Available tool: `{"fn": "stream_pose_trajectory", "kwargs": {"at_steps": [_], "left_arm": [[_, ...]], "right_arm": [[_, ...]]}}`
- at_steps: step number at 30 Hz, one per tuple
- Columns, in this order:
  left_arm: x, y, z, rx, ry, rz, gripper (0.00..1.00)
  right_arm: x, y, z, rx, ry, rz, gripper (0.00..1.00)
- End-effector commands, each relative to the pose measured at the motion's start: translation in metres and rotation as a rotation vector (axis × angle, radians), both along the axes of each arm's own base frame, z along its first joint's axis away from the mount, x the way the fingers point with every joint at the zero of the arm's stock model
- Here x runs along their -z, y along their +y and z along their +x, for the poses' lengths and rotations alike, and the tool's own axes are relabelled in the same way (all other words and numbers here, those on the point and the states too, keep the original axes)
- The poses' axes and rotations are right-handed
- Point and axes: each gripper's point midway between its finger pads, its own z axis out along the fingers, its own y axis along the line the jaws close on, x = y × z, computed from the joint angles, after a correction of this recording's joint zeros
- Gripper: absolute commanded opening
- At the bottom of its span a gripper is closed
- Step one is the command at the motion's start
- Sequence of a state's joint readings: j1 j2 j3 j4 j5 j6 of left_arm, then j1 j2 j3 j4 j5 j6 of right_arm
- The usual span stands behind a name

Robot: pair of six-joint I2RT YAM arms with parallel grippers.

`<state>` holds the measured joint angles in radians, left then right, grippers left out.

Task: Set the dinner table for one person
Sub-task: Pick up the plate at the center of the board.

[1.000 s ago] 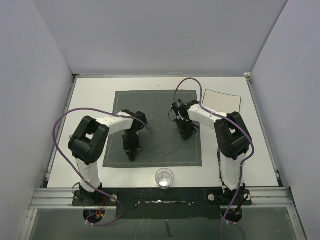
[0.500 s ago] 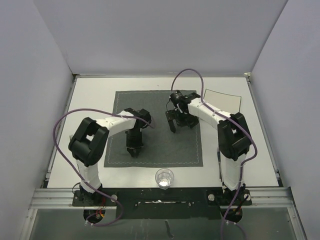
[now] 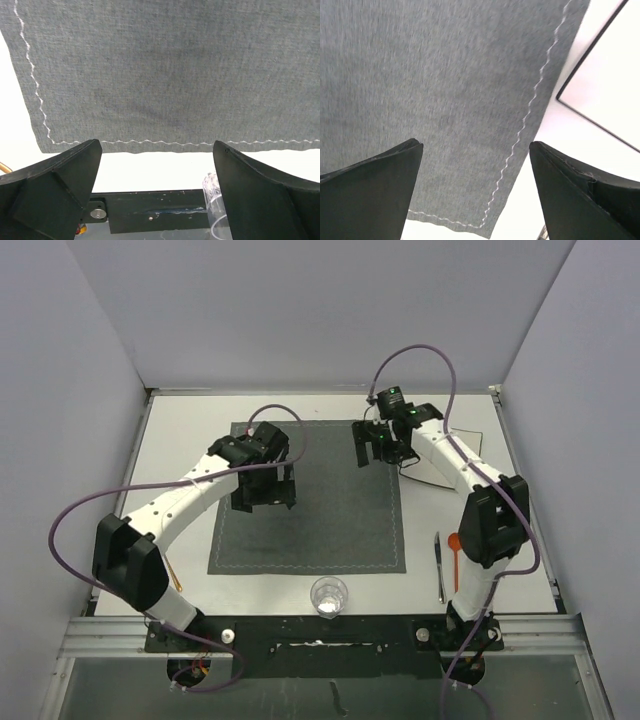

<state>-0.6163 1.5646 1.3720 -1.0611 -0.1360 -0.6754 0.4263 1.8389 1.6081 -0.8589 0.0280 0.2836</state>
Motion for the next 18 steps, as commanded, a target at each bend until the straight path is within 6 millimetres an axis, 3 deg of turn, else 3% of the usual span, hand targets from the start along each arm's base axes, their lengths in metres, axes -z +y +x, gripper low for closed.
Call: {"fn": "stream_pose_trajectory", "kwargs": {"at_steps": [1, 3, 4, 5, 7, 8, 12, 13, 15, 18], "left_arm": [[0.000, 0.015, 0.025, -0.014, -0.030, 0.039, 0.92], [0.004, 0.016, 0.036, -0.015, -0.027, 0.030, 0.77], [0.006, 0.017, 0.042, -0.019, -0.026, 0.020, 0.61], [0.008, 0.017, 0.048, -0.025, -0.025, 0.008, 0.42], [0.012, 0.019, 0.058, -0.037, -0.018, -0.006, 0.09], [0.013, 0.020, 0.062, -0.040, -0.012, -0.007, 0.00], [0.016, 0.020, 0.068, -0.041, 0.002, -0.012, 0.00], [0.016, 0.020, 0.069, -0.039, -0.001, -0.015, 0.04], [0.015, 0.018, 0.070, -0.026, -0.018, -0.033, 0.20], [0.013, 0.013, 0.074, -0.009, -0.042, -0.065, 0.29]], "right_arm": [[-0.034, 0.000, 0.031, -0.008, -0.087, 0.125, 0.78], [-0.033, -0.009, 0.036, 0.024, -0.071, 0.127, 0.37], [-0.033, -0.015, 0.037, 0.045, -0.065, 0.123, 0.10], [-0.031, -0.021, 0.037, 0.068, -0.058, 0.118, 0.00], [-0.025, -0.036, 0.037, 0.106, -0.047, 0.111, 0.00], [-0.022, -0.045, 0.037, 0.134, -0.038, 0.112, 0.00], [-0.013, -0.089, 0.034, 0.261, -0.019, 0.169, 0.00], [-0.012, -0.101, 0.034, 0.293, -0.023, 0.193, 0.04], [-0.014, -0.123, 0.033, 0.352, -0.036, 0.264, 0.31], [-0.013, -0.162, 0.029, 0.467, -0.041, 0.378, 0.42]]}}
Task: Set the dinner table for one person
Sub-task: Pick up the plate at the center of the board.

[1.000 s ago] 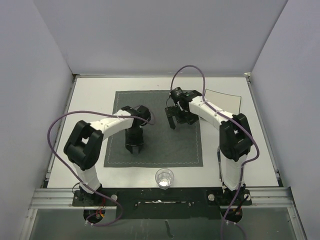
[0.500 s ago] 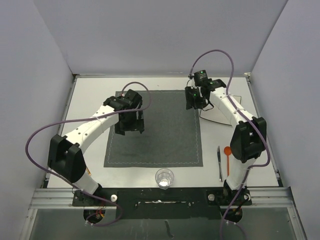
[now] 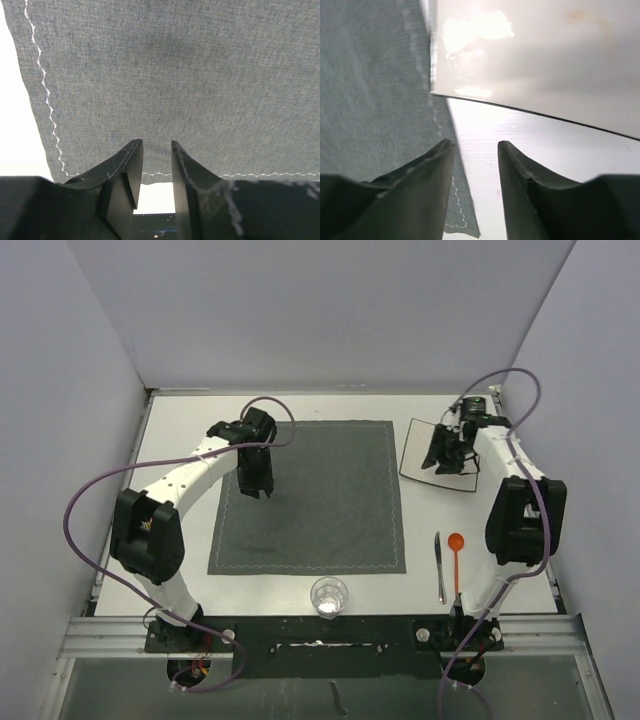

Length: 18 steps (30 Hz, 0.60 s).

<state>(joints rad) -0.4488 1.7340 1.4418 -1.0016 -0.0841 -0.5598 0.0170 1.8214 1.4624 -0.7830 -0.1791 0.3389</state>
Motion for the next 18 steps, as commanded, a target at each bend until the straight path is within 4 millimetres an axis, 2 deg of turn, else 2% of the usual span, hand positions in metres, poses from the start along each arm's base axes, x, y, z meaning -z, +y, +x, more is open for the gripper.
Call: {"fn": "stream_pose_trajectory", "kwargs": {"at_steps": [1, 4, 7, 13, 18], "left_arm": [[-0.018, -0.015, 0.022, 0.034, -0.097, -0.085, 0.30], [-0.015, -0.020, 0.026, 0.047, -0.085, -0.103, 0.31], [-0.010, -0.025, 0.029, 0.063, -0.070, -0.118, 0.34], [-0.007, -0.029, 0.028, 0.088, -0.057, -0.148, 0.36], [-0.005, -0.025, 0.027, 0.098, -0.055, -0.166, 0.36]], "right_arm": [[-0.043, -0.042, 0.009, 0.161, -0.162, 0.182, 0.47], [-0.033, -0.059, 0.002, 0.239, -0.155, 0.251, 0.54], [-0.018, -0.065, -0.006, 0.287, -0.123, 0.303, 0.60], [0.010, -0.074, -0.014, 0.411, -0.069, 0.487, 0.65], [0.021, -0.083, -0.019, 0.468, -0.051, 0.480, 0.65]]}}
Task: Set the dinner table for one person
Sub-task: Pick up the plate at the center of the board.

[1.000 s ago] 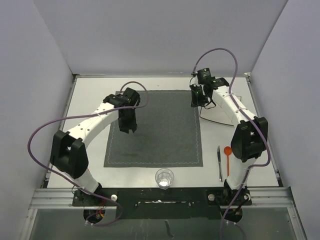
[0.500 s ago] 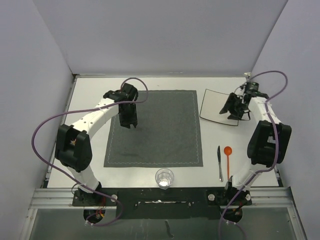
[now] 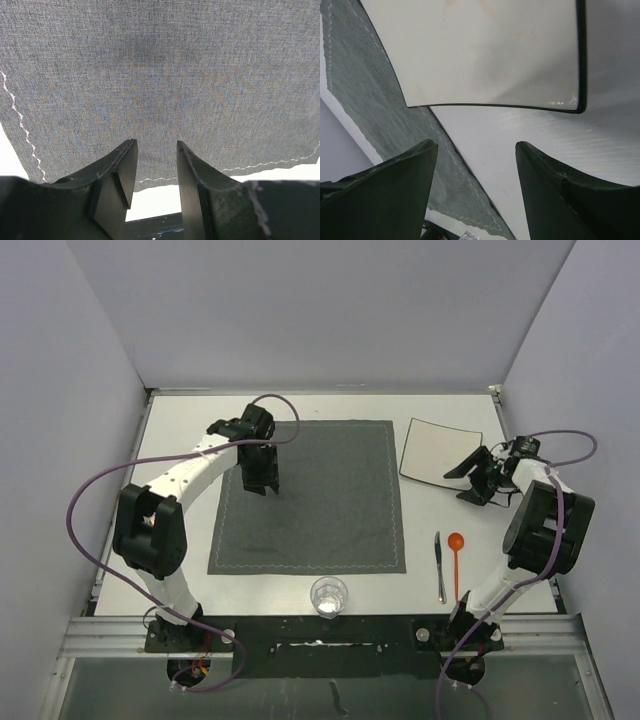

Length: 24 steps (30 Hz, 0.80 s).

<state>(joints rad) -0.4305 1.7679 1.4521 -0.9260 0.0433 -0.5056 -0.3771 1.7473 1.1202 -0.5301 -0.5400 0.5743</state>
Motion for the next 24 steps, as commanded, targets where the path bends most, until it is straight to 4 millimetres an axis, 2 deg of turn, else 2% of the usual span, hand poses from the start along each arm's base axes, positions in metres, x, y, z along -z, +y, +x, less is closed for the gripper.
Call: {"fn": "stream_pose_trajectory", "kwargs": {"at_steps": [1, 8, 16, 24], "left_arm": [[-0.008, -0.003, 0.014, 0.023, -0.048, -0.051, 0.36], [0.000, 0.005, 0.011, 0.012, -0.027, -0.072, 0.36], [-0.001, 0.008, 0.009, 0.008, -0.028, -0.082, 0.36], [-0.005, 0.007, 0.006, 0.007, -0.032, -0.095, 0.36]], "right_arm": [[-0.013, -0.007, 0.013, 0.053, -0.073, 0.026, 0.65], [-0.019, -0.034, 0.002, 0.168, -0.088, -0.005, 0.66], [-0.004, -0.058, -0.017, 0.218, -0.027, -0.034, 0.67], [0.016, -0.071, -0.016, 0.261, 0.017, -0.078, 0.67]]}}
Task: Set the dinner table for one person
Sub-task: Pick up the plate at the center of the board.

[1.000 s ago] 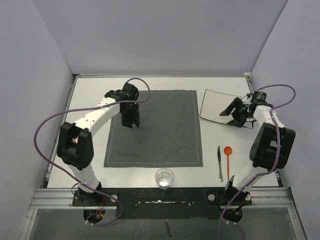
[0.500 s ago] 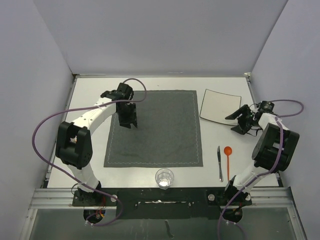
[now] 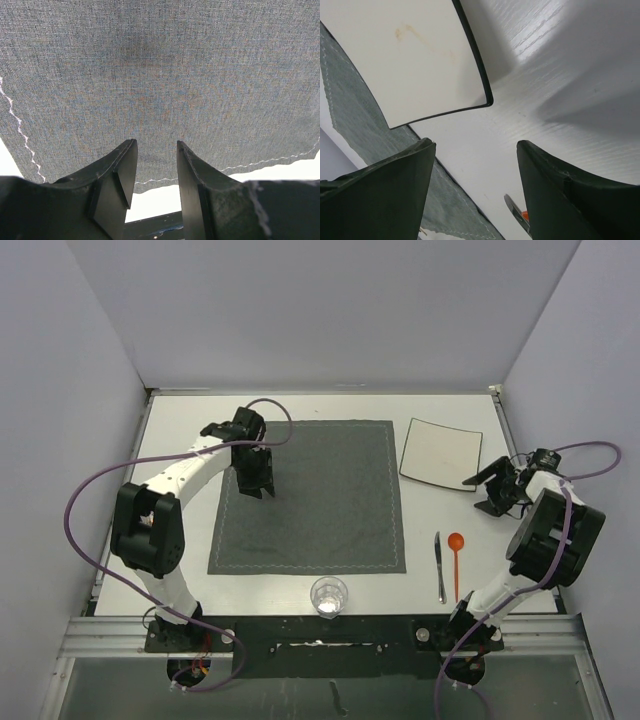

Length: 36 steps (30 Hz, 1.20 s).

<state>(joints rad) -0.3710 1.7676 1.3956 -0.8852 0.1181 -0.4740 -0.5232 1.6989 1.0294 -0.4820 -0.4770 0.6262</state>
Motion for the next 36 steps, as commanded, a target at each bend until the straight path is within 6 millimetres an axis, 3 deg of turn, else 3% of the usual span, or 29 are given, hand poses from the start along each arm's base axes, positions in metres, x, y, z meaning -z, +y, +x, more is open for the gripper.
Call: {"fn": "stream_pose_trajectory", "kwargs": {"at_steps": [1, 17, 28, 31, 34, 36], "left_arm": [[-0.018, -0.003, 0.006, 0.010, -0.069, -0.043, 0.36], [-0.024, 0.005, 0.002, -0.008, -0.075, -0.029, 0.36], [-0.024, 0.015, 0.006, -0.027, -0.072, -0.023, 0.36], [-0.024, 0.016, 0.007, -0.028, -0.072, -0.024, 0.36], [-0.023, 0.015, 0.007, -0.025, -0.066, -0.029, 0.35], [-0.024, 0.013, 0.008, -0.020, -0.065, -0.038, 0.35]], "right_arm": [[0.008, -0.019, 0.009, 0.058, -0.010, -0.049, 0.67], [0.066, -0.021, 0.035, 0.182, 0.028, 0.055, 0.66], [0.103, 0.005, 0.048, 0.187, 0.058, 0.222, 0.64], [0.105, 0.010, 0.050, 0.180, 0.044, 0.254, 0.49], [0.105, 0.010, 0.050, 0.179, 0.047, 0.261, 0.19], [0.106, 0.012, 0.049, 0.175, 0.048, 0.268, 0.05]]}}
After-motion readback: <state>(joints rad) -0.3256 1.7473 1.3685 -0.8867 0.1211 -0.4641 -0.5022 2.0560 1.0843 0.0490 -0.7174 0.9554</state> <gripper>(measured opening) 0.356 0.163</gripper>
